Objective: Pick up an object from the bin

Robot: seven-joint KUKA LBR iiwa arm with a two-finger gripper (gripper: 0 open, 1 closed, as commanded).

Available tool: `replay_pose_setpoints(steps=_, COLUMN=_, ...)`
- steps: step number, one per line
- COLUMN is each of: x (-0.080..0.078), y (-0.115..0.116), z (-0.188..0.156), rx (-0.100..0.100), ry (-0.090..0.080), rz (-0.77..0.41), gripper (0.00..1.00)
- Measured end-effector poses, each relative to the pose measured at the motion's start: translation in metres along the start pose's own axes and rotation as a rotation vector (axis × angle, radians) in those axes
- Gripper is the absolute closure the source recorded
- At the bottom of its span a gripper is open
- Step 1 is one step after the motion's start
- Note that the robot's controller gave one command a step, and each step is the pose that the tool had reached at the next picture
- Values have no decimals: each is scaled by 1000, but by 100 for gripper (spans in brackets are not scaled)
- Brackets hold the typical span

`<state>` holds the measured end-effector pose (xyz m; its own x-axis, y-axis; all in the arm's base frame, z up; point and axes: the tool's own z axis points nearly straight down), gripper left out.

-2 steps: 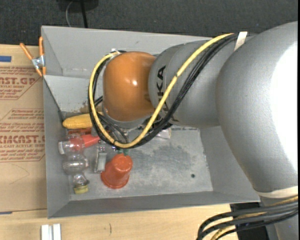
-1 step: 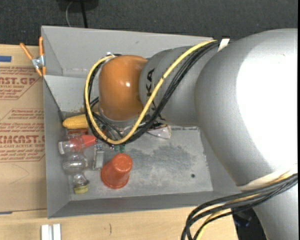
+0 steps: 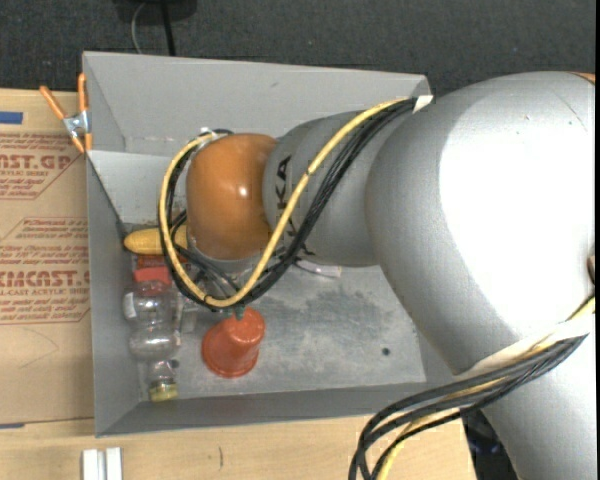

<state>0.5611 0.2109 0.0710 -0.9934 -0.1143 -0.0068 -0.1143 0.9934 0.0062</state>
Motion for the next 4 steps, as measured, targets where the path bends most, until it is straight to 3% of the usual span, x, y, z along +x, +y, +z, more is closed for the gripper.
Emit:
replay_pose_setpoints(steps=1, x=0, y=0, z=0, rx=0, ry=0, rz=0, gripper=100)
replay_pose_setpoints(steps=2, x=1, y=1, z=-41, rx=3, ry=8, rz=-13, gripper=100)
replay_pose_setpoints(steps=3, x=-3, y=-10, z=-82, rx=-1, ry=-3, rz=-39, gripper=100)
replay_pose_setpoints(steps=4, x=16, y=-38, z=-113, rx=1, ry=5, rz=-202, gripper=100)
